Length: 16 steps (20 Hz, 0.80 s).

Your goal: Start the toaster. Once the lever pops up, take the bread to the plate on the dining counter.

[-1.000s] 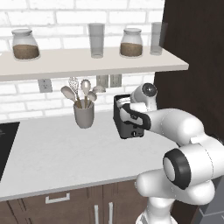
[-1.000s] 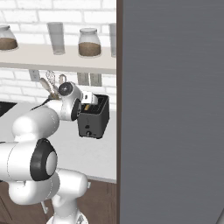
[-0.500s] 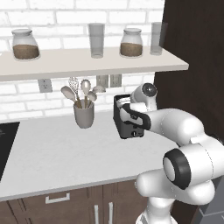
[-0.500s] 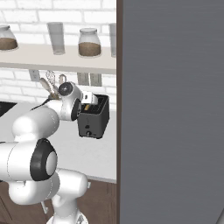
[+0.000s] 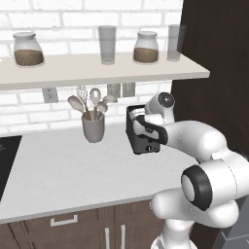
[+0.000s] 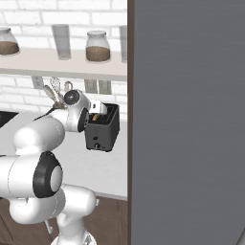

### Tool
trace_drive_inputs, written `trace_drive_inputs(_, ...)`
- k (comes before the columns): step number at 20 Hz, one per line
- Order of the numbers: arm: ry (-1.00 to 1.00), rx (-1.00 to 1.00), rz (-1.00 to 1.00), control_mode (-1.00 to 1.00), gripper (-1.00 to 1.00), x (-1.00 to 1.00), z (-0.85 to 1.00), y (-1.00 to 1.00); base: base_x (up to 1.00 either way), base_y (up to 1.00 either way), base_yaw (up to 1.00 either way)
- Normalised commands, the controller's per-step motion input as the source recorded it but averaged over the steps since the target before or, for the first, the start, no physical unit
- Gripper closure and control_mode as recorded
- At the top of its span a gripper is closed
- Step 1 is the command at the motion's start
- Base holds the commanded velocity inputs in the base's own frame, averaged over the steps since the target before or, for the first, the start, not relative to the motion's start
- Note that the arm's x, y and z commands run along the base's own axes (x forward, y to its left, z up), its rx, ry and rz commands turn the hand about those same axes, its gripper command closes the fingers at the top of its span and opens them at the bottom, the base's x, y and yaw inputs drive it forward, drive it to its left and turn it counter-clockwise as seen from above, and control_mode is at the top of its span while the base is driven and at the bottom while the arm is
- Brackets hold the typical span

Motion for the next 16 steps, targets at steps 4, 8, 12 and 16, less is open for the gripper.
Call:
trace_drive_inputs(4, 0.0, 0.0, 0.0, -1.0, -1.0, 0.0, 0.0, 0.0, 0.0, 0.0, 0.0)
trace_drive_inputs(8, 0.0, 0.0, 0.0, -1.0, -1.0, 0.0, 0.0, 0.0, 0.0, 0.0, 0.0)
trace_drive_inputs(12, 0.0, 0.0, 0.0, -1.0, -1.0, 0.0, 0.0, 0.0, 0.0, 0.0, 0.0)
trace_drive_inputs(16, 0.0, 0.0, 0.0, -1.0, -1.0, 0.0, 0.0, 0.0, 0.0, 0.0, 0.0)
